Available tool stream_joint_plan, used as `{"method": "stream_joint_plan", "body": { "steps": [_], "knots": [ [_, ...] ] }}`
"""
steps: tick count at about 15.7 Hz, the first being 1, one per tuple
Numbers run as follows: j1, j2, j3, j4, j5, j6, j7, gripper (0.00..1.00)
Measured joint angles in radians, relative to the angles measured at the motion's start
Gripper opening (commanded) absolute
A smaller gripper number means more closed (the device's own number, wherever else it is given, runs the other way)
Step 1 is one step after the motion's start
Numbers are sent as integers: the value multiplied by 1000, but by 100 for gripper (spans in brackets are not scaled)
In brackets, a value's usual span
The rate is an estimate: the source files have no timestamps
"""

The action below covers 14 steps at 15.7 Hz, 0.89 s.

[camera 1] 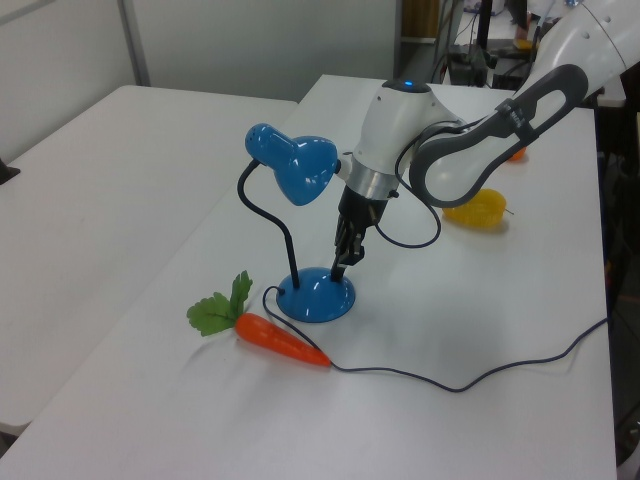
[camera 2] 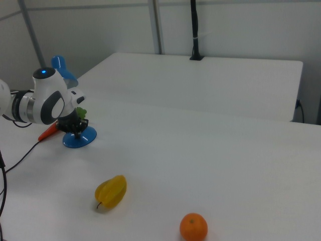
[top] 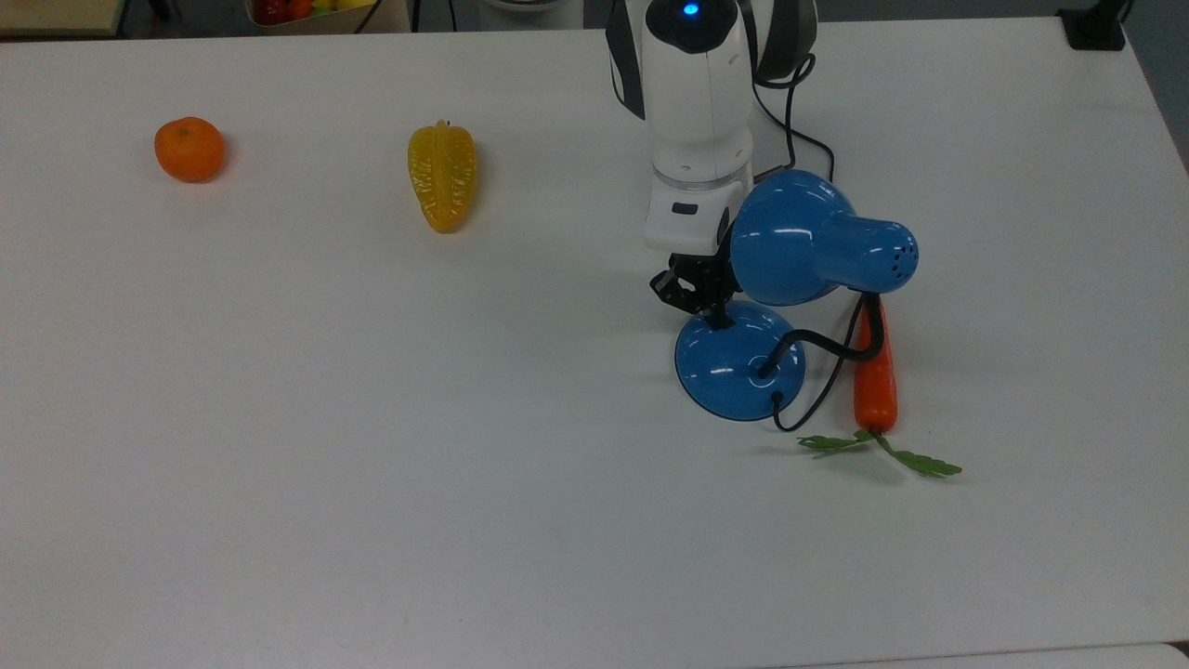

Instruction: Turn off lamp

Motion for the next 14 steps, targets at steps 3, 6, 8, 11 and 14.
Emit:
{"method": "stream_joint_plan", "body": {
  "steps": [3, 6, 8, 11, 14],
  "knots": [
    [-1, 0, 0, -2, -2, 0, 0, 0],
    [-2, -4, 0, -13, -16, 2, 0, 0],
    [-2, -6, 0, -16, -23, 2, 0, 0],
    [-5, -7, 0, -22, -29, 2, 0, 0],
    [-7, -12, 0, -32, -29, 0, 0, 0]
  ]
}}
